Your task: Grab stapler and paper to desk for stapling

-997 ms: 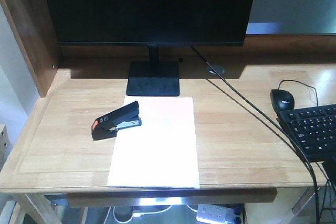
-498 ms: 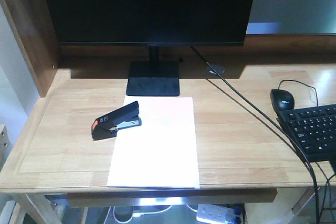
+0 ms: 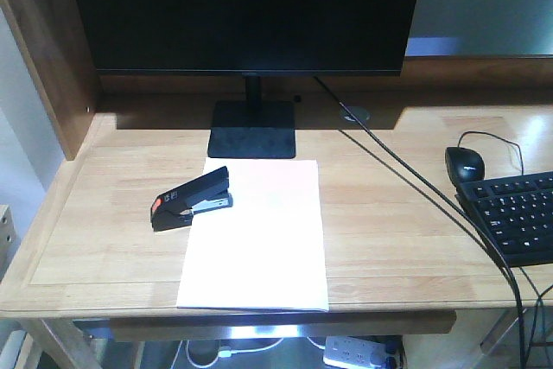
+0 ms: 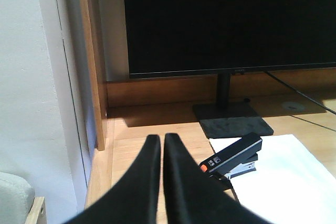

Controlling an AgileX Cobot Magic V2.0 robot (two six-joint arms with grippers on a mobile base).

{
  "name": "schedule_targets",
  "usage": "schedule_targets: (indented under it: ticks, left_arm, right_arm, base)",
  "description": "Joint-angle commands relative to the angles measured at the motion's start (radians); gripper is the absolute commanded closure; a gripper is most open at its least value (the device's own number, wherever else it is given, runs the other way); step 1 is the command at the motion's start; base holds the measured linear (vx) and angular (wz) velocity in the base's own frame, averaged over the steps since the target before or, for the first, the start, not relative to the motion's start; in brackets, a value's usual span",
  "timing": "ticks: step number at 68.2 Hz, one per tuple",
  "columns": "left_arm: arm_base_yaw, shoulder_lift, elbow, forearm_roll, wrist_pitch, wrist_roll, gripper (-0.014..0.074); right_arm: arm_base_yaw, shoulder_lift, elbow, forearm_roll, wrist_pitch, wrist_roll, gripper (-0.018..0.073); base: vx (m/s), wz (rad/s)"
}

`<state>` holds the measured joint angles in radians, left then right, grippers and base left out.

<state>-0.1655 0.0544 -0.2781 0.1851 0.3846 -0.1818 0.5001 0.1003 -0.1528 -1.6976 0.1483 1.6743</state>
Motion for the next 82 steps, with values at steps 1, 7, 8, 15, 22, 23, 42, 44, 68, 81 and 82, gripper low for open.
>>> schedule_targets:
  ticks: [1,7,8,15,22,23,42,44,68,81,82]
  left_arm:
    - [-0.003,0.009,-0.022,0.006,-0.081,-0.002,0.0603]
    - [-0.003,0.009,-0.020,0.006,-0.082,-0.002,0.0603]
    - [-0.003,0.009,-0.017,0.006,-0.082,-0.002,0.0603]
    - [-0.003,0.008,0.015,0.006,-0.086,-0.002,0.0603]
    - [-0.003,0.006,0.074,0.005,-0.085,-0.002,0.0603]
    - [-0.003,0.006,0.083,0.005,-0.085,-0.002,0.0603]
    - [0.002,-0.085,0.246,-0.037,-0.171,0.004,0.0603]
    - [0.006,-0.082,0.272,-0.047,-0.212,0.019,0.0603]
    - [0.088,-0.084,0.314,-0.300,-0.369,0.386,0.0603]
    - [0.183,-0.084,0.314,-0.201,-0.369,0.149,0.0603]
    - [0.187,-0.084,0.314,-0.185,-0.369,0.122,0.0603]
  right_arm:
    - [-0.003,0.011,-0.027,-0.015,0.019,-0.002,0.0571]
    - [-0.003,0.011,-0.027,-0.015,0.019,-0.002,0.0571]
    - [-0.003,0.011,-0.027,-0.015,0.019,-0.002,0.0571]
    - [-0.003,0.011,-0.027,-0.015,0.019,-0.002,0.0571]
    - [-0.003,0.011,-0.027,-0.015,0.019,-0.002,0.0571]
    - [-0.003,0.011,-0.027,-0.015,0.019,-0.002,0.0571]
    - [-0.003,0.011,-0.027,-0.015,0.019,-0.002,0.0571]
    - [-0.003,0.011,-0.027,-0.015,0.019,-0.002,0.0571]
    - [-0.003,0.011,-0.027,-0.015,0.017,-0.002,0.0569]
    - [-0.003,0.011,-0.027,-0.015,0.017,-0.002,0.0569]
    - [-0.003,0.011,-0.027,-0.015,0.017,-0.002,0.0569]
  base:
    - [0.00,0.00]
    - [0.00,0.00]
    - [0.00,0.00]
    - [0.00,0.00]
    - [0.00,0.00]
    - [0.00,0.00]
    - [0.00,0.00]
    - [0.00,0.00]
    - [0.00,0.00]
    - [0.00,0.00]
    - [0.00,0.00]
